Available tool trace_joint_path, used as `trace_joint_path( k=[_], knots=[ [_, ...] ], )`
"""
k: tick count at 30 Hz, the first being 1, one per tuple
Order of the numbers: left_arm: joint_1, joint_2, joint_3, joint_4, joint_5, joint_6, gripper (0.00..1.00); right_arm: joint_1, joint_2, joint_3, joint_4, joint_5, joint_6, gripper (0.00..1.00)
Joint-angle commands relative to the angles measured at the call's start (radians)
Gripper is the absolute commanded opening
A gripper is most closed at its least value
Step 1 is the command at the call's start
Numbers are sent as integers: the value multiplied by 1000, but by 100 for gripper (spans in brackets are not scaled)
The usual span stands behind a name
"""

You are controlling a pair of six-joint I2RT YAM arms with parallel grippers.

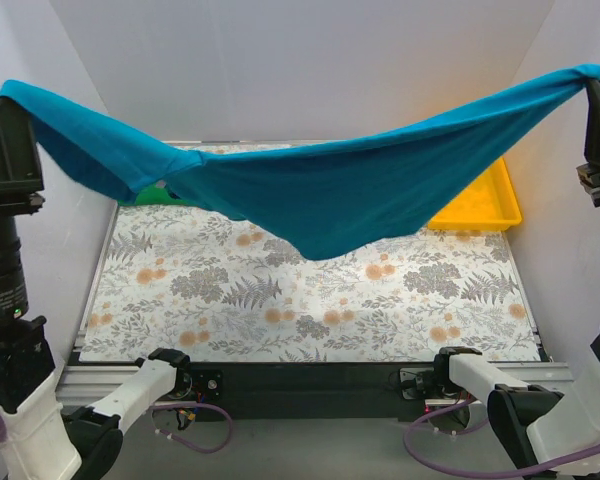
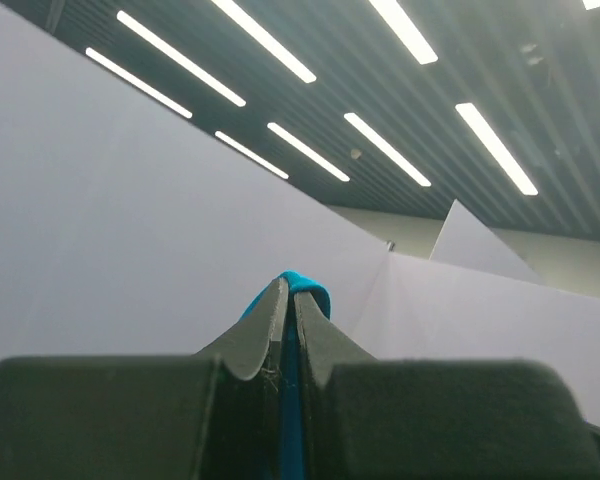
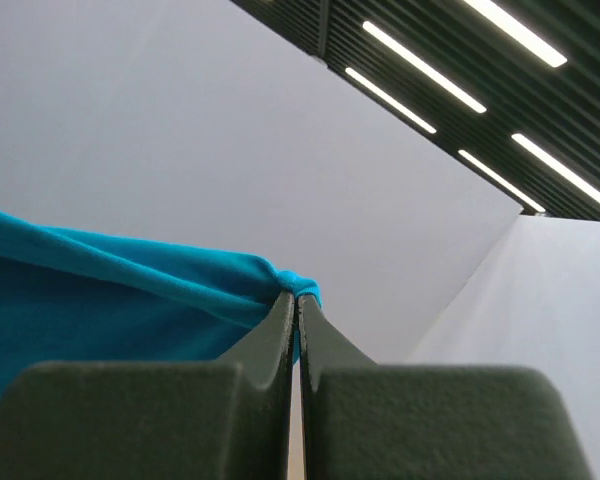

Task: Fold and stack the t-shirts
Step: Flatten the tshirt out

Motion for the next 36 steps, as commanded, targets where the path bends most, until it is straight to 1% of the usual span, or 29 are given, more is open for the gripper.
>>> trace_joint_path(
  k=[1, 4, 5, 8, 9, 11, 12, 13, 14, 15, 16, 17, 18, 19, 20, 21, 23, 24, 25, 26, 27, 28, 29, 30, 32, 33, 35, 36],
  knots=[
    [7, 33, 24, -4, -23, 41, 0, -34, 30, -4, 51, 100, 43, 1],
    [9, 36, -14, -2, -43, 53, 0, -43, 41, -8, 61, 108, 51, 1],
    [7, 39, -51, 2, -50, 58, 0, -45, 48, -17, 64, 108, 54, 1],
    [7, 42, -124, 13, -82, 73, 0, -45, 65, -83, 65, 93, 57, 1],
    [7, 47, -193, 22, -90, 79, 0, -45, 68, -152, 68, 81, 59, 1],
    [9, 54, -271, 39, -116, 93, 0, -45, 67, -247, 76, 4, 60, 1],
    [7, 59, -357, 50, -142, 96, 0, -45, 65, -314, 84, -25, 68, 1],
    [7, 64, -414, 64, -158, 101, 0, -45, 65, -434, 100, -94, 77, 1],
    [7, 68, -463, 97, -171, 114, 0, -45, 65, -509, 111, -126, 97, 1],
    [7, 77, -562, 114, -194, 118, 0, -45, 64, -577, 126, -154, 114, 1],
    [7, 85, -610, 134, -204, 119, 0, -45, 64, -722, 172, -197, 126, 1],
    [7, 94, -653, 183, -205, 128, 0, -43, 67, -790, 195, -215, 141, 1],
    [7, 120, -705, 205, -208, 131, 0, -42, 71, -851, 226, -226, 147, 1],
    [9, 140, -780, 222, -215, 125, 0, -39, 79, -925, 295, -223, 152, 1],
    [9, 163, -818, 275, -210, 127, 0, -34, 103, -1030, 333, -218, 163, 1],
    [9, 227, -842, 288, -207, 119, 0, -31, 123, -1085, 373, -217, 164, 1],
    [21, 309, -893, 329, -181, 108, 0, -17, 215, -1180, 481, -185, 174, 1],
    [27, 403, -896, 335, -172, 81, 0, -17, 257, -1192, 522, -174, 172, 1],
    [35, 453, -895, 340, -156, 63, 0, 13, 303, -1192, 557, -141, 172, 1],
    [61, 506, -879, 354, -118, 46, 0, 30, 408, -1183, 564, -133, 177, 1],
    [73, 607, -858, 354, -95, 30, 0, 39, 467, -1144, 567, -120, 177, 1],
    [93, 663, -832, 351, -80, 10, 0, 55, 577, -1110, 564, -94, 178, 1],
    [105, 759, -773, 332, -57, -2, 0, 59, 631, -1079, 559, -84, 195, 1],
    [118, 806, -743, 322, -47, -13, 0, 62, 677, -1015, 546, -70, 201, 1],
    [147, 879, -685, 299, -27, -25, 0, 65, 780, -957, 533, -36, 230, 1],
    [156, 937, -637, 289, -17, -28, 0, 67, 804, -929, 533, -27, 236, 1],
    [179, 988, -590, 277, -6, -30, 0, 67, 855, -875, 533, 19, 252, 1],
    [187, 1030, -541, 268, 8, -30, 0, 67, 869, -860, 507, 38, 256, 1]
  ],
)
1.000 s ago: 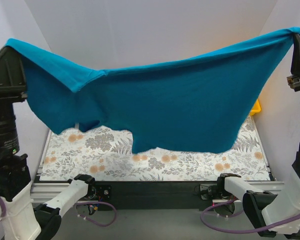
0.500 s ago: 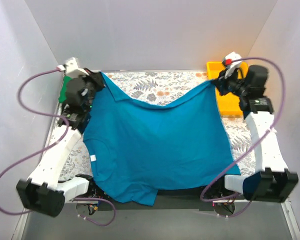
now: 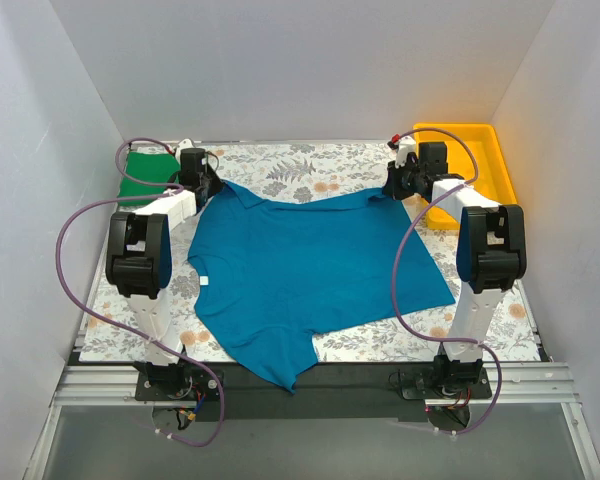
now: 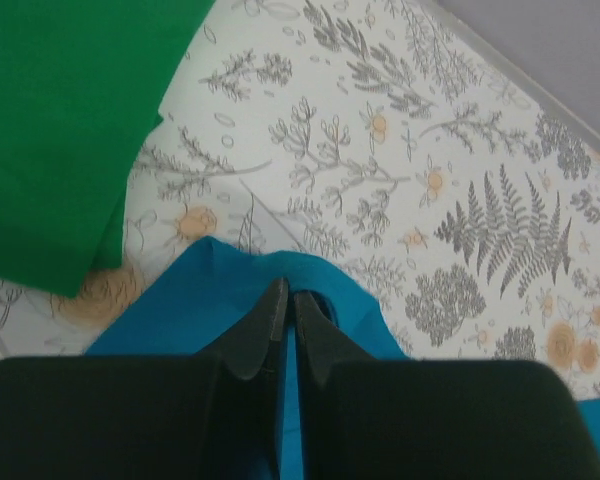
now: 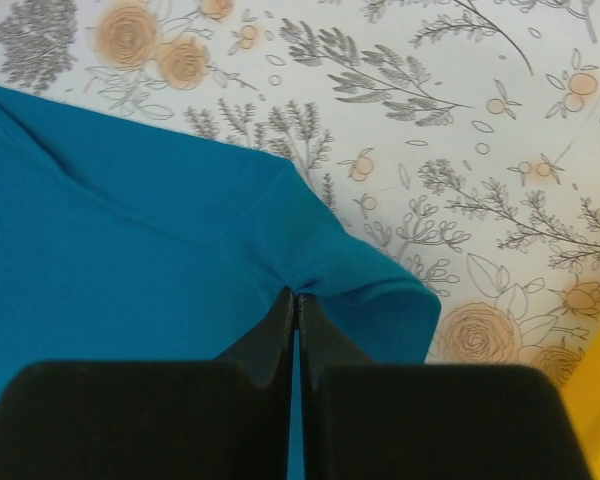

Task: Fold and stack the t-shirts
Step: Flatten the tshirt out, then fold the tshirt

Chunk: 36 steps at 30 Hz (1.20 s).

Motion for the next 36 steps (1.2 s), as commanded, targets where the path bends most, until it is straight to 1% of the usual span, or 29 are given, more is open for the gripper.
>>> trace_joint_path(
  k=[1, 5, 7, 10, 13, 19, 23, 28, 31, 36],
  knots=[
    [38, 26, 139, -2, 52, -19, 0, -4, 24, 117, 45, 105, 46, 1],
    [47, 108, 228, -28, 89, 2, 0, -9, 55, 148, 45, 134, 72, 1],
    [50, 119, 249, -28, 105, 8, 0, -12, 72, 162, 45, 133, 91, 1],
    [56, 130, 249, -28, 107, 5, 0, -18, 92, 189, 42, 131, 120, 1],
    [64, 129, 239, -28, 142, 5, 0, -20, 100, 209, 37, 140, 125, 1],
    [90, 49, 153, -5, 173, 2, 0, -41, 86, 195, 31, 139, 125, 1],
    [98, -46, 73, 23, 194, 4, 0, -67, 77, 177, 31, 101, 123, 1],
    [102, -137, -43, 41, 254, 10, 0, -72, 78, 160, 23, 61, 112, 1],
    [102, -186, -89, 43, 302, 14, 0, -73, 78, 154, 20, 48, 109, 1],
    [102, -266, -156, 29, 336, 19, 0, -78, 74, 143, 19, 38, 97, 1]
  ],
)
